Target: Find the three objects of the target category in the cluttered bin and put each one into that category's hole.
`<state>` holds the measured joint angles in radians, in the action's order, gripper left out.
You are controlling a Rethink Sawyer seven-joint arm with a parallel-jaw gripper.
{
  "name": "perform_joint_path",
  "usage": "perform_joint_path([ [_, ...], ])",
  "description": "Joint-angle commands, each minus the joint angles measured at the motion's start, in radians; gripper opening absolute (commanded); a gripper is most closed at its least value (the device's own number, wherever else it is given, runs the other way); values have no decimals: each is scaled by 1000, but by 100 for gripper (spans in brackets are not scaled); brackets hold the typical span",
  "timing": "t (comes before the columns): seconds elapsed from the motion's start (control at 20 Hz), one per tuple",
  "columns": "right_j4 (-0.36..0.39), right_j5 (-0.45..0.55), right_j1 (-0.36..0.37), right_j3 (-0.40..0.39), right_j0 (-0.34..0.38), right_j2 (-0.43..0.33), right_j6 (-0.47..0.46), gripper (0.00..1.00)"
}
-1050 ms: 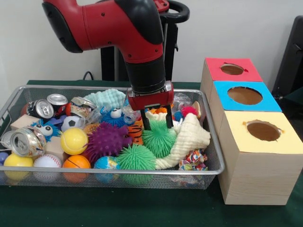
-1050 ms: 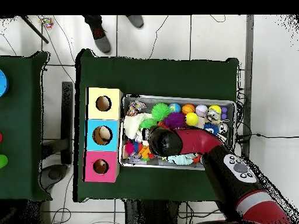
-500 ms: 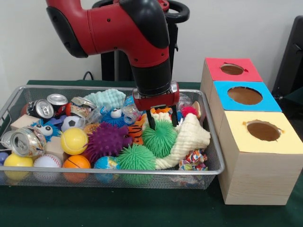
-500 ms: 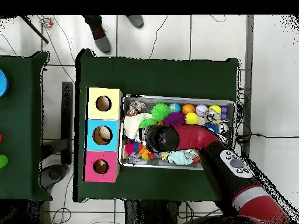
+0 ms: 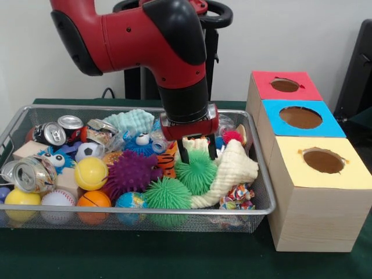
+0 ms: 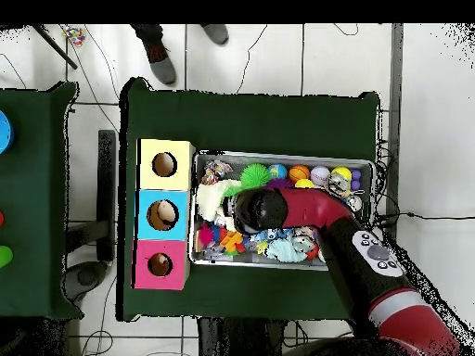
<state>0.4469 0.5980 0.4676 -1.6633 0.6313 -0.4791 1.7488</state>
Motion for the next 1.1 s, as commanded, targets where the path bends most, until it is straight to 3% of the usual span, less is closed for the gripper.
perform_joint_path([
  [0.05,-30,147,-49,145,-29,-69,-107,100],
  [0.35,-24,236,-85,300,-91,-46,-106,100],
  [0.55,-17,230,-111,352,-96,-47,-112,100],
  [1.1,-42,226,-101,312,-49,-81,-137,100],
])
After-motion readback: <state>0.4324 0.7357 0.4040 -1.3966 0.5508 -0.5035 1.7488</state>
